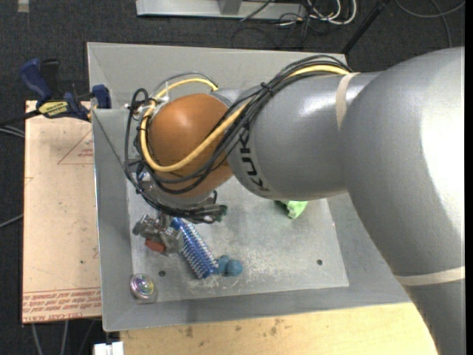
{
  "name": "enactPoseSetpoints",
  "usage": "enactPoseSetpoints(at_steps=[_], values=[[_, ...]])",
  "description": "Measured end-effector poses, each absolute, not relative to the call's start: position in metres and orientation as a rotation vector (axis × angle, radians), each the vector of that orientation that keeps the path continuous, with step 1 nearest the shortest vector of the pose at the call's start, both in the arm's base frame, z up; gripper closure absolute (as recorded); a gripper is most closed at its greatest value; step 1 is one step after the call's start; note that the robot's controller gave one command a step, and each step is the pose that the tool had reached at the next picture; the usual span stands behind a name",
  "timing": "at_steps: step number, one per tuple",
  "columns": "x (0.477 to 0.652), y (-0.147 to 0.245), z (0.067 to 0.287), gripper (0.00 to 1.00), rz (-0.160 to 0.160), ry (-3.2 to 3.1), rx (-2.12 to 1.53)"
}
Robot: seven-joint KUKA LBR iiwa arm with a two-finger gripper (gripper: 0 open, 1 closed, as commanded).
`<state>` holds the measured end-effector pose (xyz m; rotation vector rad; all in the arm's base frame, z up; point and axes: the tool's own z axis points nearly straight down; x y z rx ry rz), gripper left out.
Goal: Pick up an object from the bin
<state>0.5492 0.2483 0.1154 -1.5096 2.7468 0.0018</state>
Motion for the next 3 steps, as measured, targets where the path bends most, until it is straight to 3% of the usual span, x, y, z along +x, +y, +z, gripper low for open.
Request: enactPoseSetpoints(at_steps=[2,3], values=[[0.551,0.25,0.152,1.0,0.002,2.753,-1.502],[0.551,0.251,0.153,1.0,0.004,2.758,-1.498]])
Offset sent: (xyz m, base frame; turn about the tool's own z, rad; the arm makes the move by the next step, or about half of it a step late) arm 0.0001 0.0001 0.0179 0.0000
